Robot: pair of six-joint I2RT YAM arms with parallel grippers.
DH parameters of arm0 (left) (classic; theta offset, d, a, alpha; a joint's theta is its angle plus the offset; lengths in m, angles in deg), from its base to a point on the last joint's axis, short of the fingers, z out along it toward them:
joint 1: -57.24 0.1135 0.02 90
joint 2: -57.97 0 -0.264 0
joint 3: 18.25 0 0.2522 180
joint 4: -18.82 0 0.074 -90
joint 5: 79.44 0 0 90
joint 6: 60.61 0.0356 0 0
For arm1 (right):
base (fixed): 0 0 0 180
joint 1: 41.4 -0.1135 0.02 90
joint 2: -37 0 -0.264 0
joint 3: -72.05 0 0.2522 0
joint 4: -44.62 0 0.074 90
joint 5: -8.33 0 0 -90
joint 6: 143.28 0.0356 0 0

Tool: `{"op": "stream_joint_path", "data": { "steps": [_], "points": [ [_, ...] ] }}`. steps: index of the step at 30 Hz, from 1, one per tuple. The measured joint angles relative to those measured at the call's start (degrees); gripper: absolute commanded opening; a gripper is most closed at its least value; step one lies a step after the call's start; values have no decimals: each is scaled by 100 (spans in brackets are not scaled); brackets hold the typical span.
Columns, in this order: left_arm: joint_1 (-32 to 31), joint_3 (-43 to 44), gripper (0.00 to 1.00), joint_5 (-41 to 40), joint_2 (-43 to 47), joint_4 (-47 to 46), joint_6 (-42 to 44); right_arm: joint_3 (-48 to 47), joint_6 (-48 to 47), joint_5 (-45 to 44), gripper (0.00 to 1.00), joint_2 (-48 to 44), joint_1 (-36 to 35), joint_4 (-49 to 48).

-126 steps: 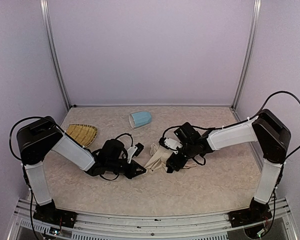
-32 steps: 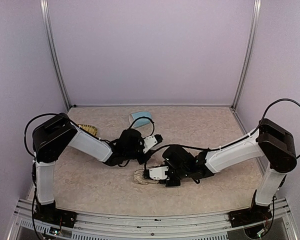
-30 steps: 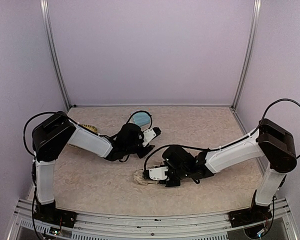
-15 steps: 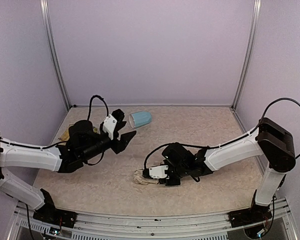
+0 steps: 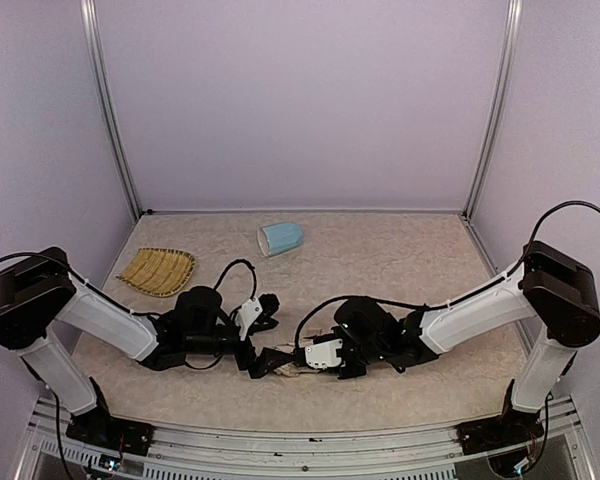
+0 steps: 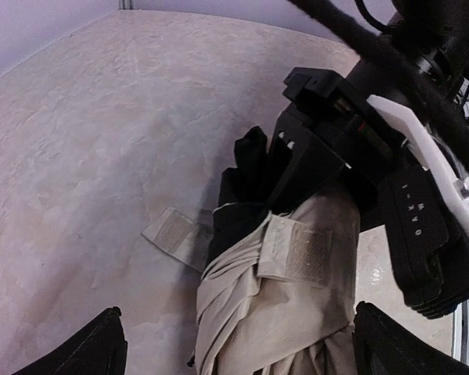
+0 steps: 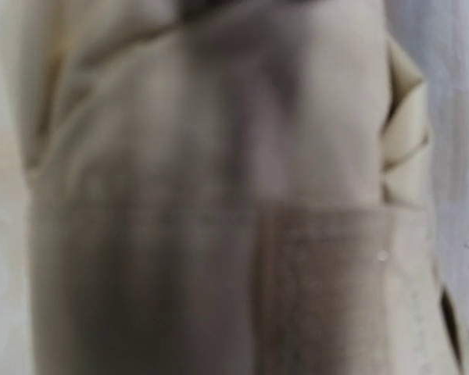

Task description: Put away the umbrella

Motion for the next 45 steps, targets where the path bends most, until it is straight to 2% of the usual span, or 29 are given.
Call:
{"op": "stream_joint_path", "data": {
  "steps": [5, 8, 17, 19, 23, 26, 32, 33, 34, 35, 45],
  "points": [
    [-83, 293, 99, 599, -527, -81, 321, 52, -26, -11, 0, -7, -13, -96],
    [-85, 470, 92, 737, -883, 20, 420, 81, -28, -11, 0, -13, -13, -149],
    [-238, 505, 47, 223, -1005, 232, 879, 153, -35, -92, 0, -22, -17, -317],
    [-291, 492, 31, 109, -1036, 127, 966, 153, -33, -149, 0, -22, -17, -341],
    [-328, 393, 1, 63, -1137, -151, 1220, 151, -35, -203, 17, -20, -17, -365],
    [-348, 341, 0, 48, -1137, -234, 1360, 151, -37, -262, 35, -17, -24, -369],
    [-461, 254, 0, -337, -1104, -343, 1679, 133, 59, -420, 55, -20, -31, -417],
    [-498, 229, 0, -472, -1086, -358, 1731, 131, 105, -448, 65, -26, -31, -422],
    [-544, 190, 0, -636, -1071, -396, 1786, 133, 142, -492, 89, -44, -35, -433],
    [-581, 155, 0, -772, -1058, -428, 1834, 138, 205, -511, 99, -68, -35, -426],
    [-1019, 31, 0, -2033, -1113, -664, 2612, 662, 411, -282, 100, -1023, -146, 197]
  ]
}}
